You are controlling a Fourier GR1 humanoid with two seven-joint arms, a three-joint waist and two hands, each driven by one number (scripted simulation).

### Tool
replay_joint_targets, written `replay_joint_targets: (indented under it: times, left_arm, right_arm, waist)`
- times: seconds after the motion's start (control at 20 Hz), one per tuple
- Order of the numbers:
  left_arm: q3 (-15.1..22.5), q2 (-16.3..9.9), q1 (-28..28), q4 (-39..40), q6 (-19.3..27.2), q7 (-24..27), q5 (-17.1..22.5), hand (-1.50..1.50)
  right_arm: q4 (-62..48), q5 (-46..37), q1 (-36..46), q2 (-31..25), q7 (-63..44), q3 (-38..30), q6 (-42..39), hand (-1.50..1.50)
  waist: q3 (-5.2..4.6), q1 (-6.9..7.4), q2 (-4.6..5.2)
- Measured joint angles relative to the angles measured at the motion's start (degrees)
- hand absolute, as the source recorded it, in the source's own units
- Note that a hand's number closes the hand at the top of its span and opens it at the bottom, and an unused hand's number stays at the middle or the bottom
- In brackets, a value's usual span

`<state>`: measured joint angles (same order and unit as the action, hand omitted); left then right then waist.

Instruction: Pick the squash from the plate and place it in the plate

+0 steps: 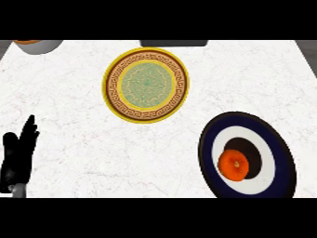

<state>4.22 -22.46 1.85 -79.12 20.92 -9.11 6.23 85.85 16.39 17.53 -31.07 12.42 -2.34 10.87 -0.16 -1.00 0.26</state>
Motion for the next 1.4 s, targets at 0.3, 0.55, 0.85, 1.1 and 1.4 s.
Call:
replay_joint_targets:
  times: [0.3, 0.55, 0.85, 1.1, 1.4]
  left_arm:
    - [1.5, 0.6, -4.5, -1.5, -5.7, 5.8, 0.8, 0.0]
    - [3.1, 1.7, -4.8, -2.7, -9.3, 9.4, 2.2, 0.0]
    - [2.7, 2.0, -3.8, -1.5, -13.4, 13.6, 3.8, 0.0]
    - [1.6, 1.9, -3.7, 0.7, -15.8, 16.2, 4.5, 0.0]
    - [1.1, 2.3, -4.1, 1.4, -15.9, 16.8, 4.1, 0.0]
  right_arm:
    - [-0.6, -0.8, -1.3, 11.6, -9.4, 7.2, 8.0, 1.5]
    - [-3.3, -14.3, -5.5, 14.5, -10.6, 11.6, 23.4, -1.5]
    - [-1.6, -28.7, -13.9, 26.6, -7.5, 22.4, 41.8, -1.5]
    - [3.1, -42.2, -22.7, 28.3, -13.3, 28.0, 48.6, -1.5]
    - [10.2, -58.2, -33.4, 27.5, -26.7, 28.1, 44.8, -1.5]
  waist:
    - [-0.03, 1.16, -0.16]
    - [-0.4, 0.56, -0.28]
    - [-0.06, 0.62, -0.41]
    - [-0.03, 0.28, -0.46]
    - [-0.13, -0.04, -0.39]
